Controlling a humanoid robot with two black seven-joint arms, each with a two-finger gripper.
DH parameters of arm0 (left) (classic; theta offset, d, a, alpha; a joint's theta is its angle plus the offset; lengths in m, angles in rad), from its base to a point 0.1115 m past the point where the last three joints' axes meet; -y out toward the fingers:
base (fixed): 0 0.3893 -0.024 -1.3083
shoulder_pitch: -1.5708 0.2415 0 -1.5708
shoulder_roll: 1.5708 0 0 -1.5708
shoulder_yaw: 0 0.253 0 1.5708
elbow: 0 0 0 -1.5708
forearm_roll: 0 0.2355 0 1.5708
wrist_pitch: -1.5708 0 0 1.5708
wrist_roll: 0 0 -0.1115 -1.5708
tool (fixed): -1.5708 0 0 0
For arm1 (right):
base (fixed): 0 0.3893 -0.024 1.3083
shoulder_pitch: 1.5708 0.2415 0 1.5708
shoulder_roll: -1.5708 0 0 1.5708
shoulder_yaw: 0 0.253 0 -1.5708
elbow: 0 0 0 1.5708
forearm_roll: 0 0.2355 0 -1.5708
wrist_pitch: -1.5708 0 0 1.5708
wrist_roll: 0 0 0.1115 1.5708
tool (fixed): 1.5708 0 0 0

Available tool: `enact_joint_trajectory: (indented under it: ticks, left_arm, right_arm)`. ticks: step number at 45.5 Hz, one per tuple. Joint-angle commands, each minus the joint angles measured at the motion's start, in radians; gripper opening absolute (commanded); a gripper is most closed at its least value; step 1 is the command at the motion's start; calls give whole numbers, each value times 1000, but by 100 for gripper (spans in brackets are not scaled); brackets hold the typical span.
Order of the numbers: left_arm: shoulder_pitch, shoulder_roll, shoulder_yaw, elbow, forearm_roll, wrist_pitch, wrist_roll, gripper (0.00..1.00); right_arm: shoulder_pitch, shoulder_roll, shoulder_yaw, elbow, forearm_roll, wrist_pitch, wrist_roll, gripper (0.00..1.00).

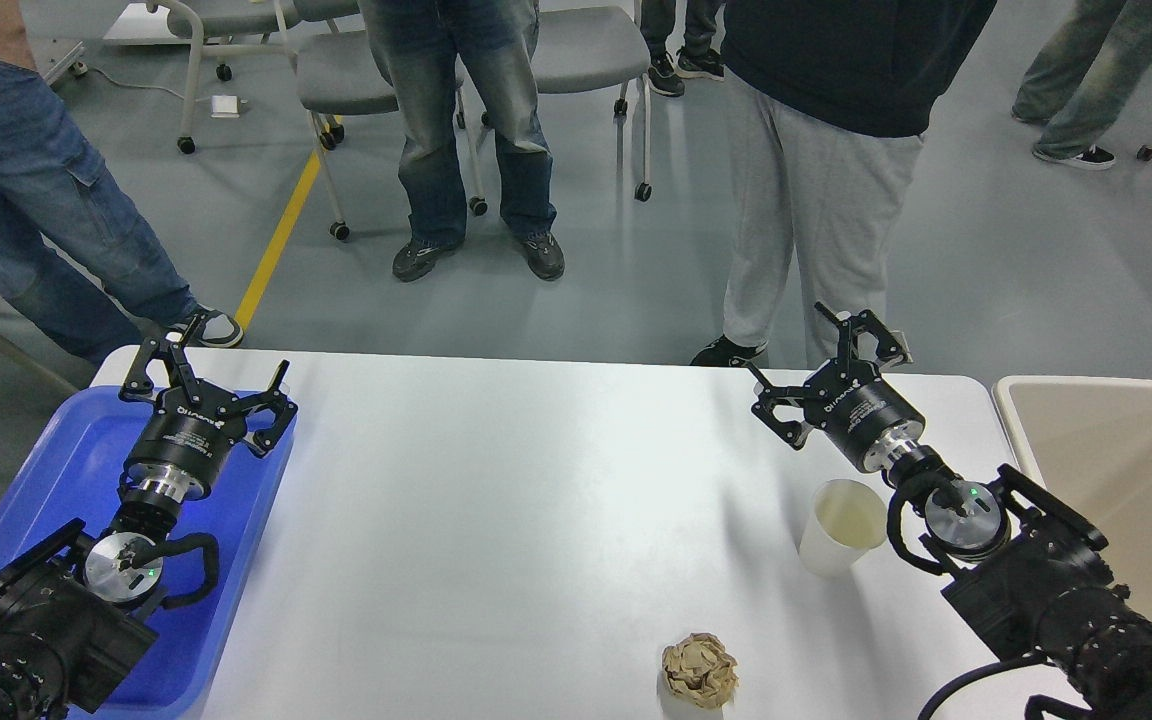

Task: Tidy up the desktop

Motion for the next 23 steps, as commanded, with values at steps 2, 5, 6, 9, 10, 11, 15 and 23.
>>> enact_joint_trajectory:
  ticks: [2, 5, 6, 9, 10, 11, 15, 23]
  left_arm:
    - [0, 1, 0, 0, 0, 0, 0, 100]
    - [0, 1, 0, 0, 0, 0, 0, 100]
    - [0, 1, 0, 0, 0, 0, 0, 100]
    - [0, 1, 0, 0, -1, 0, -1, 100]
    - [0, 1, 0, 0, -1, 0, -3, 100]
    - [0, 1, 0, 0, -1, 0, -1, 100]
    - [0, 1, 0, 0, -1, 0, -3, 100]
    - [0, 1, 0, 0, -1, 0, -1, 100]
  right_arm:
    - [2, -1, 0, 1, -1, 0, 0, 100]
    - [3, -1, 0, 2, -1, 0, 0, 100]
    - [3, -1, -2, 2, -1, 0, 0, 100]
    - [3, -1, -2, 2, -1, 0, -1, 100]
    - [3, -1, -3, 2, -1, -2, -1, 100]
    - [2, -1, -3, 2, -1, 0, -1, 100]
    - [0, -1, -3, 2, -1, 0, -1, 100]
    - [2, 2, -2, 5, -1, -4, -1, 100]
